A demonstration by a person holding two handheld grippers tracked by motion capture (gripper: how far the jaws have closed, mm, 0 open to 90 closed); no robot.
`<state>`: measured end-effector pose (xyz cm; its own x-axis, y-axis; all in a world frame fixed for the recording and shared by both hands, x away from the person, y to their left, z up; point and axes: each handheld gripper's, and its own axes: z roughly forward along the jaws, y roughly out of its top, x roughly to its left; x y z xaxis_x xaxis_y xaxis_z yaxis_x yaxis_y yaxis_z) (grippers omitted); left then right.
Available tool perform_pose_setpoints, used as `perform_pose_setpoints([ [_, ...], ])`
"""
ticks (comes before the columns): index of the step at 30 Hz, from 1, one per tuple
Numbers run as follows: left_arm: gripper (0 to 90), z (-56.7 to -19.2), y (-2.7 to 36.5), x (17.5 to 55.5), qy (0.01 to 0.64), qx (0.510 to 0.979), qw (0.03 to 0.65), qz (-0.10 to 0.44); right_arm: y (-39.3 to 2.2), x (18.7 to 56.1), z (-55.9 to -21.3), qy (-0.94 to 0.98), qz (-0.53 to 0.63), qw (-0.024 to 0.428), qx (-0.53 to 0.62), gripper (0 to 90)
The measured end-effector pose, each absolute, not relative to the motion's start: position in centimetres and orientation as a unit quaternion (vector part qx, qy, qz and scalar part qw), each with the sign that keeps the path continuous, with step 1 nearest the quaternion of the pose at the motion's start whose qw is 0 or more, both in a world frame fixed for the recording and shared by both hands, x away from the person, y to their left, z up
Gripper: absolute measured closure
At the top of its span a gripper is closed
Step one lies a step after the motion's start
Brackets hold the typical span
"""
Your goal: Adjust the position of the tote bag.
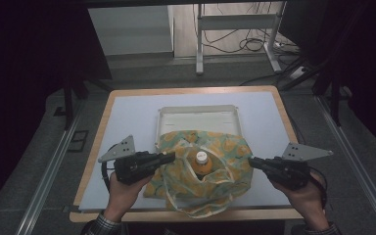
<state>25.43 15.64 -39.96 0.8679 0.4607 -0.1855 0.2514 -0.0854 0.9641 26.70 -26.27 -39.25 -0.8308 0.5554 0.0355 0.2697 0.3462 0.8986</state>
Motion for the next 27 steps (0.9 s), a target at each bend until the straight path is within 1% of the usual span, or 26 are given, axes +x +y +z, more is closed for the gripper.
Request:
perform_pose_setpoints([
  [12,88.6,-38.5,15.2,27.6,0.248,0.731,0.628,0.099,-26.5,28.0,-38.4,0.801,0.513,0.160,0.263,88.8],
  [27,88.6,-37.9,15.2,29.7,0.269,0.728,0.619,0.119,-26.9,29.6,-38.0,0.795,0.510,0.177,0.277,88.9],
])
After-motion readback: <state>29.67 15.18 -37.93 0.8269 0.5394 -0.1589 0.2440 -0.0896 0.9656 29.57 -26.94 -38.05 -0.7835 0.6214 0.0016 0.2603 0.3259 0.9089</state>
